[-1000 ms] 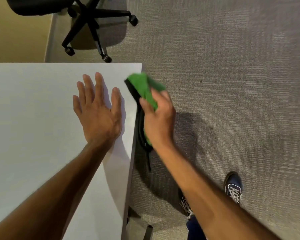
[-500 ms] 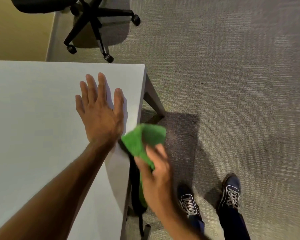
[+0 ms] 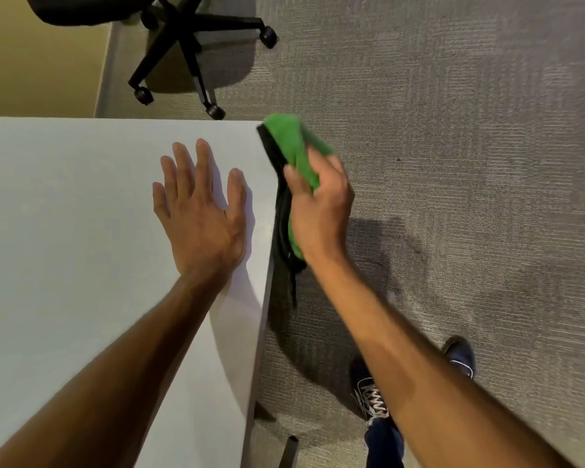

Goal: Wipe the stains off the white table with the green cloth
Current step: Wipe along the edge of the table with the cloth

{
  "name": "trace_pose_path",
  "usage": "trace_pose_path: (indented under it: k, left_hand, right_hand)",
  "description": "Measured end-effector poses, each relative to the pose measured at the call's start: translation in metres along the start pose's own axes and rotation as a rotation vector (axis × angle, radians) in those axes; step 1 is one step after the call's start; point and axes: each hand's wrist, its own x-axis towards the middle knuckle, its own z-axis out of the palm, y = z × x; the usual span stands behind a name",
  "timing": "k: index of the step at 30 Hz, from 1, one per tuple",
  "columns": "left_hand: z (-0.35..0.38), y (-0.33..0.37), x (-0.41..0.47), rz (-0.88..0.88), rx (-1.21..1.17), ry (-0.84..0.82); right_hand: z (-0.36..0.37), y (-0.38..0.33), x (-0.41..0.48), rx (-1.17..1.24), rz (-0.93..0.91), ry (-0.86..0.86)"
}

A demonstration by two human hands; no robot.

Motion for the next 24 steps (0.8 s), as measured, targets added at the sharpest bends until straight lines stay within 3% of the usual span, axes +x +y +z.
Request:
trace_pose_path:
  k: [4, 8, 12, 17, 20, 24]
  left_hand:
    - [0.003, 0.001, 0.001, -0.005, 0.015, -0.005]
    - [0.001, 0.0, 0.001, 0.002, 0.002, -0.006]
    - [-0.002, 0.001, 0.0, 0.007, -0.023, -0.013]
    - [-0.002, 0.003, 0.001, -0.004, 0.019, -0.033]
    - [0.0, 0.003, 0.002, -0.01, 0.042, -0.042]
    - [-0.001, 0.003, 0.002, -0.014, 0.045, -0.034]
  right_hand:
    - [0.005, -0.008, 0.036, -0.014, -0.022, 0.004]
    - [-0.005, 0.001, -0.001, -0.023, -0.011, -0.051]
    - [-0.023, 0.023, -0.085, -0.006, 0.022, -0.154]
    - [-0.045, 0.043, -0.233, -0.146, 0.074, -0.116]
    - [-0.051, 0.042, -0.278, -0.219, 0.075, -0.241]
    - [-0.048, 0.041, -0.266, -0.174, 0.069, -0.066]
